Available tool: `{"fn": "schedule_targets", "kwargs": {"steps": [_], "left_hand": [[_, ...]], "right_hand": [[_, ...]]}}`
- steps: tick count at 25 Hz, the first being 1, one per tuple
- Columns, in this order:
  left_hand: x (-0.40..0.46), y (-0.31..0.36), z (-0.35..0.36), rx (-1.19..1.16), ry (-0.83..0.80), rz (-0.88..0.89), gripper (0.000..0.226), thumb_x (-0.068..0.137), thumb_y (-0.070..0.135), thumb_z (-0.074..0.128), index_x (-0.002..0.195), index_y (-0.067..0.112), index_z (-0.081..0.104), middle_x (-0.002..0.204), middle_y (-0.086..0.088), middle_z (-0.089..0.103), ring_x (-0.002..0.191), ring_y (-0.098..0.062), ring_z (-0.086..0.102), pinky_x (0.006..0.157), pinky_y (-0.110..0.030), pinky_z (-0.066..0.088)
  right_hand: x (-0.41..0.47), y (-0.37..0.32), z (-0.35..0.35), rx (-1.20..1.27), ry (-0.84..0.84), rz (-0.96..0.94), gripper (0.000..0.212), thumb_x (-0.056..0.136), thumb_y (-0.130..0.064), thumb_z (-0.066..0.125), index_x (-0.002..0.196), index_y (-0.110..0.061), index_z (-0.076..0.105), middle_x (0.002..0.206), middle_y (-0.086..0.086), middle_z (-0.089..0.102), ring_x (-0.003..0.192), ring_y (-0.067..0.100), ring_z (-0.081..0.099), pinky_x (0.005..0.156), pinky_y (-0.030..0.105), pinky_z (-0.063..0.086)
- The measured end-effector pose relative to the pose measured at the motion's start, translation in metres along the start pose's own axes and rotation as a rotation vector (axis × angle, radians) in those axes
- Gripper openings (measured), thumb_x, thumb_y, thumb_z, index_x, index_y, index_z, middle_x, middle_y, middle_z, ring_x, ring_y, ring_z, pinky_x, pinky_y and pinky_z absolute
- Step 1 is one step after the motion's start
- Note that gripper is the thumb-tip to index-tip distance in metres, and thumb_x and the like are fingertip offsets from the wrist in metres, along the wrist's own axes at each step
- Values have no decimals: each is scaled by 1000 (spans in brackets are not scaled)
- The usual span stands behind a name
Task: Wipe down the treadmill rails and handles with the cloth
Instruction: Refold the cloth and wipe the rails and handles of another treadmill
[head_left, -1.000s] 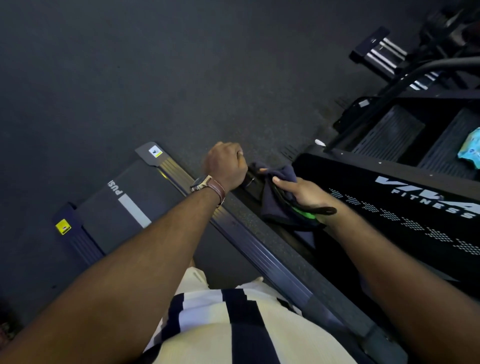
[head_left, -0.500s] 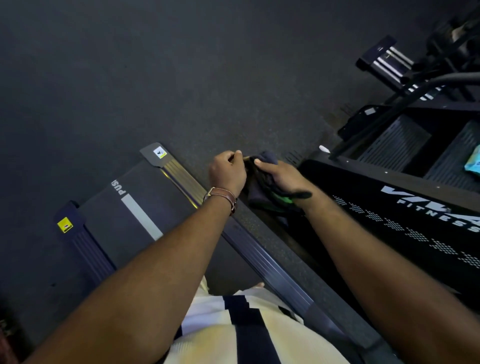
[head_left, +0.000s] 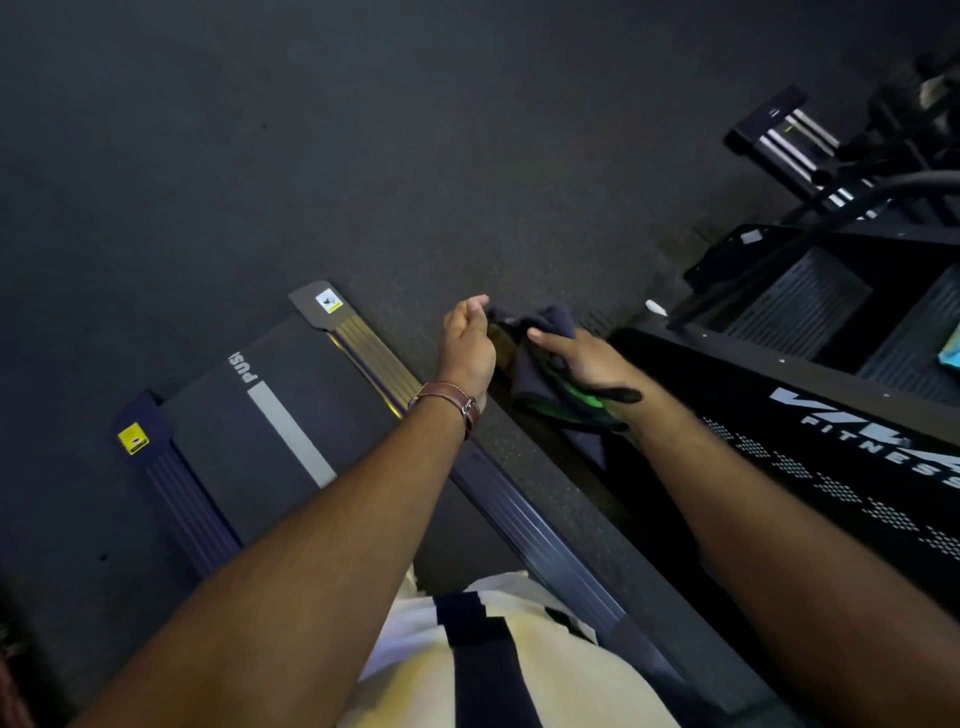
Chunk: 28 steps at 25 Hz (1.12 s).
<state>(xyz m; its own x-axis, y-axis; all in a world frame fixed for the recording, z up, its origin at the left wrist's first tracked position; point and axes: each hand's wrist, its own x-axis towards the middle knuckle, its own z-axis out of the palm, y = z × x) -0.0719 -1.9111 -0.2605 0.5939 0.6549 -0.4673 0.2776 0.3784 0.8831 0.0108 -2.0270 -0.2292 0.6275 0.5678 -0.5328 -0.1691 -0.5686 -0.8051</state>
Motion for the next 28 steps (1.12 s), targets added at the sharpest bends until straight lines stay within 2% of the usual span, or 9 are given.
{"fn": "schedule_targets", "kwargs": {"steps": [3,8,11,13,16,20,25,27,28], "left_hand": [[0,0,-4,-91,-30,-48,38,102,43,34,125,25,59,139,1,48,120,-9,46,104,-28,35],[23,-17,-10,-382,18,-302,94,59,92,49,133,34,53,132,-3,60,114,-24,62,96,-49,49],[0,-4,-10,-477,40,-313,66,89,71,40,128,20,55,118,-5,66,101,-18,65,79,-34,53],[-3,-17,-11,-451,25,-303,63,93,66,36,121,17,63,117,-9,68,103,-21,65,74,-32,52],[-6,-28,-21,-517,20,-369,59,97,63,27,88,20,67,84,2,74,85,-20,67,65,-27,48],[-6,-32,-41,-767,-110,-419,73,91,70,30,105,12,71,113,-14,68,105,-31,63,96,-42,44],[-11,-35,-55,-827,-184,-396,77,89,72,32,105,11,76,128,-15,62,119,-30,58,106,-43,40],[-18,-33,-58,-722,-168,-452,72,87,71,40,105,9,72,114,-14,68,104,-29,65,96,-41,48],[-19,-33,-59,-667,-169,-462,70,87,69,43,110,8,69,111,-13,70,100,-28,67,92,-39,50]], "right_hand": [[8,-16,12,136,-24,60,20,98,-16,58,114,-6,65,112,13,66,87,11,58,67,6,43],[21,-21,23,125,-149,-69,14,84,-20,74,96,-14,71,93,8,71,87,15,64,80,27,51],[30,-27,16,240,-268,100,10,98,-15,54,102,-14,64,88,-1,72,80,5,68,71,14,53],[43,-50,20,20,-451,158,15,101,-11,48,100,-12,63,81,-6,74,73,0,69,67,10,50],[38,-92,36,-728,-567,-11,25,85,-25,74,107,-16,67,95,-4,70,80,1,65,70,11,49],[1,-75,88,-1532,-36,-383,26,88,-34,60,110,-21,67,108,6,69,105,29,61,83,40,44],[6,-2,109,-1993,-446,-364,51,98,-39,49,141,-13,51,143,14,50,139,38,37,111,65,23],[-12,-5,108,-1851,-371,-482,50,98,-44,49,140,-18,52,144,8,51,143,34,32,116,60,13],[-11,-8,115,-1584,-223,-317,46,98,-45,49,137,-21,55,141,5,54,142,33,33,116,60,12]]}}
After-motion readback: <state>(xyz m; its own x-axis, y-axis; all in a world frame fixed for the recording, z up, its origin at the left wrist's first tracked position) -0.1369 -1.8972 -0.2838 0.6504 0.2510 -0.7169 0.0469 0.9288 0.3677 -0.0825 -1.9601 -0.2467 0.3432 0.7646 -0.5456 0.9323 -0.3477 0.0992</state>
